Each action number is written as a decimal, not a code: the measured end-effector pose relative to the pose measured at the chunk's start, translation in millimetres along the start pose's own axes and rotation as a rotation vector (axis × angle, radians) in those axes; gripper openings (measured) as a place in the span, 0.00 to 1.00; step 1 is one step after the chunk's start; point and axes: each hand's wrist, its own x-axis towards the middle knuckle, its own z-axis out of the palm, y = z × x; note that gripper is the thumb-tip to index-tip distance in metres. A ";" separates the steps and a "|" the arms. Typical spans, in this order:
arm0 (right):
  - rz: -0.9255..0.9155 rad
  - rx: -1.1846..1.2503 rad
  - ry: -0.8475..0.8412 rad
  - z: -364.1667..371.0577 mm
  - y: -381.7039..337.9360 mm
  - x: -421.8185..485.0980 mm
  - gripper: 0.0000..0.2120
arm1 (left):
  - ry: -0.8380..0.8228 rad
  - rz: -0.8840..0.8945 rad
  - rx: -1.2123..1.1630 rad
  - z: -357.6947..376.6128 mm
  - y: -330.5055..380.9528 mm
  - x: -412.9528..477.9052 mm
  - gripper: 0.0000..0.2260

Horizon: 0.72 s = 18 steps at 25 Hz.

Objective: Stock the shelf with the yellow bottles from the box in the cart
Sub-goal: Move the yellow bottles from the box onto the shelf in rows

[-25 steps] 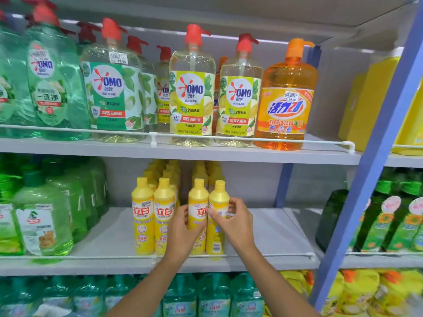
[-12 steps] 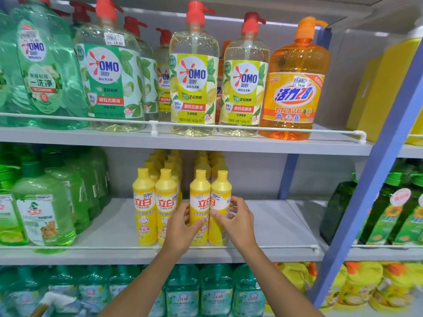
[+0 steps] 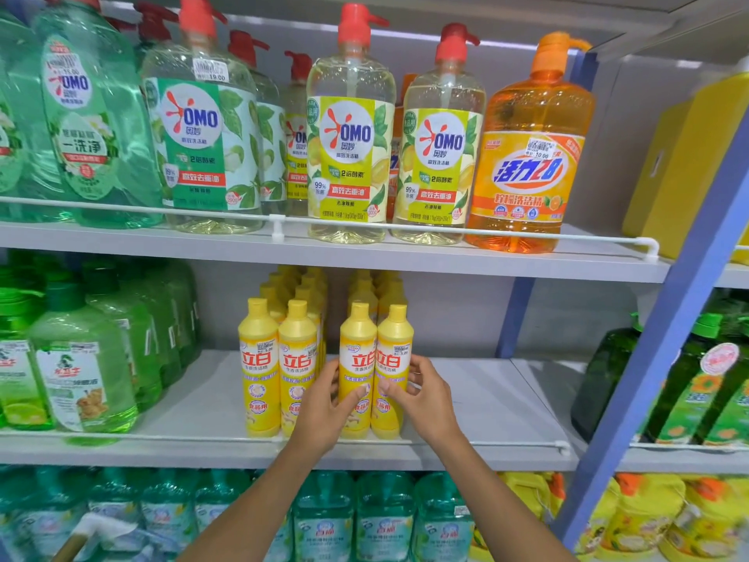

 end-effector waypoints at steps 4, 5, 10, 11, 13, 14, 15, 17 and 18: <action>-0.010 -0.015 -0.141 -9.9 6.3 -1.2 0.27 | 0.000 -0.011 0.019 1.6 -4.7 -1.4 0.22; -0.005 -0.052 -0.102 -7.0 10.7 -4.2 0.29 | 0.024 -0.006 0.044 3.4 -8.6 -3.1 0.24; 0.059 -0.199 0.047 7.8 23.2 -7.7 0.24 | 0.164 0.002 0.134 14.0 -31.2 -2.0 0.25; 0.063 -0.198 0.055 7.7 23.7 -6.0 0.23 | 0.158 0.004 0.140 15.6 -31.6 0.8 0.25; 0.066 -0.190 0.064 9.0 25.6 -2.0 0.23 | 0.139 0.006 0.162 16.3 -31.2 6.8 0.24; 0.067 -0.187 0.071 10.5 27.4 0.0 0.23 | 0.134 0.013 0.173 16.8 -32.1 10.6 0.24; 0.069 -0.184 0.080 12.5 29.3 2.5 0.22 | 0.132 0.020 0.190 17.5 -31.7 14.7 0.25; 0.068 -0.185 0.103 17.2 33.0 9.2 0.22 | 0.123 0.029 0.215 20.7 -33.2 23.7 0.27; 0.063 -0.193 0.114 19.0 35.4 13.6 0.23 | 0.124 0.030 0.225 22.9 -33.4 27.7 0.26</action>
